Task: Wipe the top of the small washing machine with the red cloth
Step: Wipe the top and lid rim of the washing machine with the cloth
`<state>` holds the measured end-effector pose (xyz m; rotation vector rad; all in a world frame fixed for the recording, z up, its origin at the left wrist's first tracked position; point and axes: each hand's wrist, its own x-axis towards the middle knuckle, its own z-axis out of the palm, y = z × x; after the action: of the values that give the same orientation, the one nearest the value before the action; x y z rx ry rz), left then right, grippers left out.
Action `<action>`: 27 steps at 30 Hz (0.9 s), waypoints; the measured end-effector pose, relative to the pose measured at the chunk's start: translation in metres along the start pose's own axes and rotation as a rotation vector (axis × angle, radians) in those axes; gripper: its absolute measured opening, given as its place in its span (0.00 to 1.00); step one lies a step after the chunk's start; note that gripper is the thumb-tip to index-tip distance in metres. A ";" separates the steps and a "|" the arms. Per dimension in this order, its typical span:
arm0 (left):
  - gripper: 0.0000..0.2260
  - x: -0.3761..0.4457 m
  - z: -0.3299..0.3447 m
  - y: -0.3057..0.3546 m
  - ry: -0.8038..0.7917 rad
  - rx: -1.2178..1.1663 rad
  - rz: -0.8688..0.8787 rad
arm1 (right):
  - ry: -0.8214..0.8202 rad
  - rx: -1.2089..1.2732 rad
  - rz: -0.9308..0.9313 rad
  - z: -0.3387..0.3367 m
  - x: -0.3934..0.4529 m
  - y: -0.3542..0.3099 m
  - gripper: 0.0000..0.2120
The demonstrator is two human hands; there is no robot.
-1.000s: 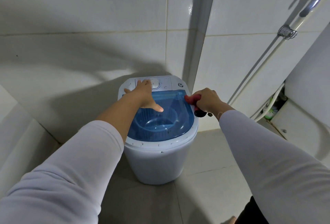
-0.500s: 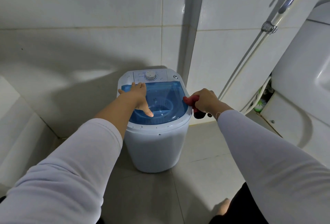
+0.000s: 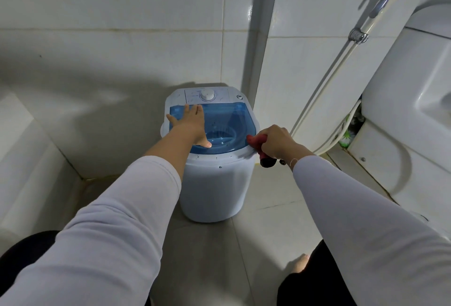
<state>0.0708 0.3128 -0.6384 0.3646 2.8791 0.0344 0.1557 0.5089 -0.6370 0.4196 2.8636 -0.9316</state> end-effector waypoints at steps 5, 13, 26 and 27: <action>0.50 -0.007 0.005 -0.001 0.062 -0.030 0.010 | -0.013 -0.028 -0.017 0.009 -0.016 -0.008 0.17; 0.50 -0.012 0.015 -0.009 0.123 -0.110 0.017 | -0.029 -0.074 -0.025 0.029 -0.027 -0.025 0.15; 0.52 -0.012 0.018 -0.017 0.160 -0.154 0.030 | -0.032 -0.267 -0.121 0.058 -0.041 -0.062 0.15; 0.53 -0.011 0.019 -0.018 0.163 -0.166 0.023 | -0.038 -0.273 -0.123 0.060 -0.041 -0.064 0.15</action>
<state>0.0810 0.2922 -0.6550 0.3784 3.0035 0.3198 0.1768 0.4151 -0.6419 0.1994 2.9494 -0.5430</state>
